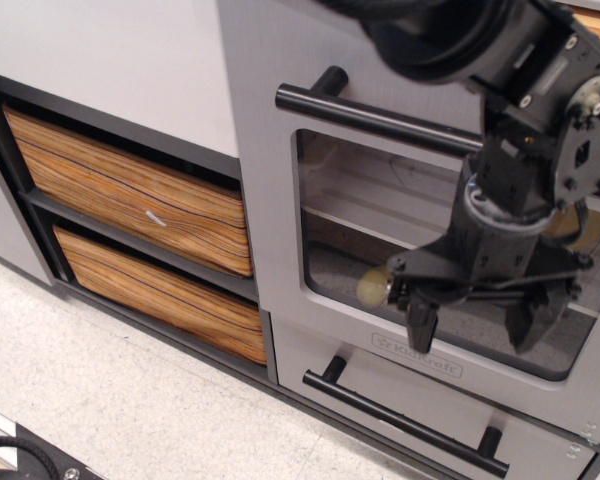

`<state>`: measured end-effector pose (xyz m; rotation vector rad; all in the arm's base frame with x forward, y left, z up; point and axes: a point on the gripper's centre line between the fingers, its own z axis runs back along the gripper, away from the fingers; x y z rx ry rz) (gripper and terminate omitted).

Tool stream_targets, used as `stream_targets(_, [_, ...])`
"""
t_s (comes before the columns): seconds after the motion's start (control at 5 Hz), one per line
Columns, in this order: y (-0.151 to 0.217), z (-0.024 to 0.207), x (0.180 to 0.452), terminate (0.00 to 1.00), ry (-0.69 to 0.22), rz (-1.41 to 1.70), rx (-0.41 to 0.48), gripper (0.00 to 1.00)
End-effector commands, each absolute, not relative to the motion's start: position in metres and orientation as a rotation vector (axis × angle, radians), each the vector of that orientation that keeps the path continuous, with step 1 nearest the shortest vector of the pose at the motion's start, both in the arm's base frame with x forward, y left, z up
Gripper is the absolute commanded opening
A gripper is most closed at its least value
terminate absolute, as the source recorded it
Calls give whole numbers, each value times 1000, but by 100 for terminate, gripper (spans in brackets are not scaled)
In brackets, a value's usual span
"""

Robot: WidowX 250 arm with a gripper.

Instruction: Close oven

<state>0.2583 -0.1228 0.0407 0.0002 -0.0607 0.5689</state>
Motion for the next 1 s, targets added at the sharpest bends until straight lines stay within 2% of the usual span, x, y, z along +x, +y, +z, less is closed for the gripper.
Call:
stream_targets(0.0, [-119, 60, 282, 0, -102, 590, -29, 100])
stream_targets(0.6, [-119, 60, 282, 0, -102, 590, -29, 100])
stream_targets(0.8, [-119, 60, 282, 100, -102, 590, -29, 100])
